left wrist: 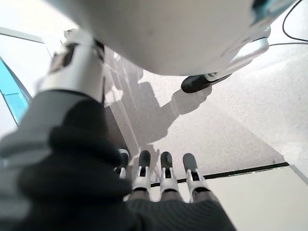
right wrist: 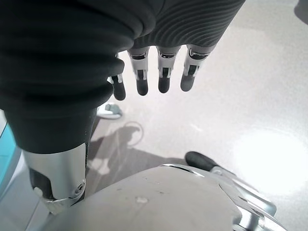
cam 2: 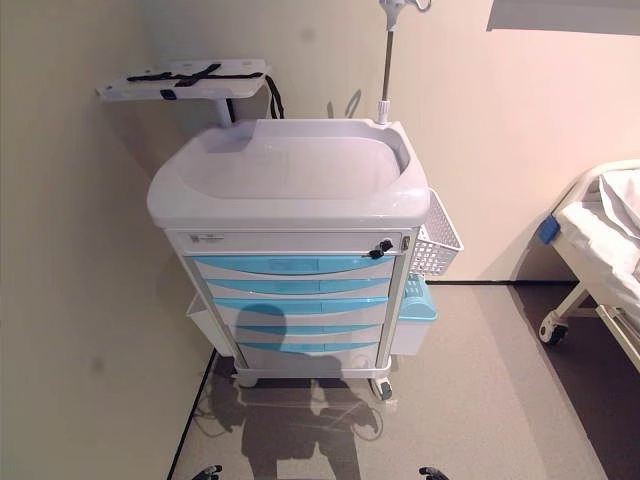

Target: Open the drawer and pick up the medicine

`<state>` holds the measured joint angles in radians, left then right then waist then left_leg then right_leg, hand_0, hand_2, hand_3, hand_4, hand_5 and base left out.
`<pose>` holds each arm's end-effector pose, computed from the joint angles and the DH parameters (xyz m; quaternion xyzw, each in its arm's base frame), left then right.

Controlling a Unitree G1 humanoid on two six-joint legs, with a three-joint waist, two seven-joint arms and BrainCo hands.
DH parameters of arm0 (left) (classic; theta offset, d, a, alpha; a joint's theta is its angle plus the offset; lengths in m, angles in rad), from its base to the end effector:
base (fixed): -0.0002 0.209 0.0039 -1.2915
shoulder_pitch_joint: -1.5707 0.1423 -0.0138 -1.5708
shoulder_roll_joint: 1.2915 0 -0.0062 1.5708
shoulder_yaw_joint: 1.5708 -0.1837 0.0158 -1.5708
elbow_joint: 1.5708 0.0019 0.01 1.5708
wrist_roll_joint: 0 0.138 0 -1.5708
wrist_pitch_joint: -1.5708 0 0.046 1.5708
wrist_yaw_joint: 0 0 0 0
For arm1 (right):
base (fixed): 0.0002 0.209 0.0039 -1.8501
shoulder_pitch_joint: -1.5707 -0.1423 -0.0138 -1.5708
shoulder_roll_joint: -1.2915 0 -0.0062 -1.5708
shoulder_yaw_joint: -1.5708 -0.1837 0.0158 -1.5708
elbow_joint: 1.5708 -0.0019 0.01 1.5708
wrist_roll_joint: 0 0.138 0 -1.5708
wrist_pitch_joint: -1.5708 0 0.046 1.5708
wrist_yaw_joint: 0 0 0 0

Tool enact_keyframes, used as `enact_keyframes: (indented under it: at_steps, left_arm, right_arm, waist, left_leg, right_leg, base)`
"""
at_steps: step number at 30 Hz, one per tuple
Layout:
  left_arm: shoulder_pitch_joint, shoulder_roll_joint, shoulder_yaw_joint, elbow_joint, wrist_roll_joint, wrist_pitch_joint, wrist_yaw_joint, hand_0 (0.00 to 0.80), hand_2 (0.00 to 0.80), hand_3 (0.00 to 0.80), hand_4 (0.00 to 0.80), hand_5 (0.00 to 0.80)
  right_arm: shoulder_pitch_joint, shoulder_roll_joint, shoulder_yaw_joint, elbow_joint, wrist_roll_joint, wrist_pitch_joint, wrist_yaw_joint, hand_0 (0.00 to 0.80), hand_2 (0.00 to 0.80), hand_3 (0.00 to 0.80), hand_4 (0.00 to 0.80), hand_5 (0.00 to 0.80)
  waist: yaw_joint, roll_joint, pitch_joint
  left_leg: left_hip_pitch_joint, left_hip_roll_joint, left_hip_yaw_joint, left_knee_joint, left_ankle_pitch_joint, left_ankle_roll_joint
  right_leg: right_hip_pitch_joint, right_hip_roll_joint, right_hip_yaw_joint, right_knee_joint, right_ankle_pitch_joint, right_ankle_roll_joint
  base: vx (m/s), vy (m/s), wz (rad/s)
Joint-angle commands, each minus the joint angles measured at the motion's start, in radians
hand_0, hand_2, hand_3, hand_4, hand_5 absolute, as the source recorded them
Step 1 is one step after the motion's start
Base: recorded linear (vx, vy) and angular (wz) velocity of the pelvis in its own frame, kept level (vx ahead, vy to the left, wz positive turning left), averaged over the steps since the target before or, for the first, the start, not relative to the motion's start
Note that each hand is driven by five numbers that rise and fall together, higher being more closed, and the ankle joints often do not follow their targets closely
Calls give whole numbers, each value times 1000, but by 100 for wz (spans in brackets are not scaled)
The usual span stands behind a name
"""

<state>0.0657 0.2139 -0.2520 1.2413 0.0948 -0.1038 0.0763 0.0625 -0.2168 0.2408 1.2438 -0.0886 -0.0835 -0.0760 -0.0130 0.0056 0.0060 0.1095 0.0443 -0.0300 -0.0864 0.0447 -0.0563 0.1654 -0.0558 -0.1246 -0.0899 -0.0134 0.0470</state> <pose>0.0478 0.2082 -0.1218 0.2066 0.5602 -0.0460 0.8009 0.0479 -0.2104 -0.1216 -0.2041 0.5685 0.0368 0.7961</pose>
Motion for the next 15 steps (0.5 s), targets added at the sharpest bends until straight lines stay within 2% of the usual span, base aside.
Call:
enact_keyframes:
  at_steps: [1,15]
  left_arm:
    - [-51,-33,32,59,-4,-21,-13,0,0,0,0,0]
    - [-63,-10,49,26,-42,-31,-4,0,0,0,0,0]
  right_arm:
    - [-64,9,13,16,-15,-23,-14,0,0,0,0,0]
    - [-84,-15,-22,4,28,-26,-25,0,0,0,0,0]
  waist:
    - [-3,-61,23]
    - [0,-57,96]
  left_leg:
    - [-21,-64,-2,75,-106,46]
    - [-87,-78,-1,134,-118,60]
  right_leg:
    - [-81,-46,-18,56,18,64]
    - [-154,-60,-9,129,6,63]
  base:
    - [0,0,0]
    - [-14,13,0]
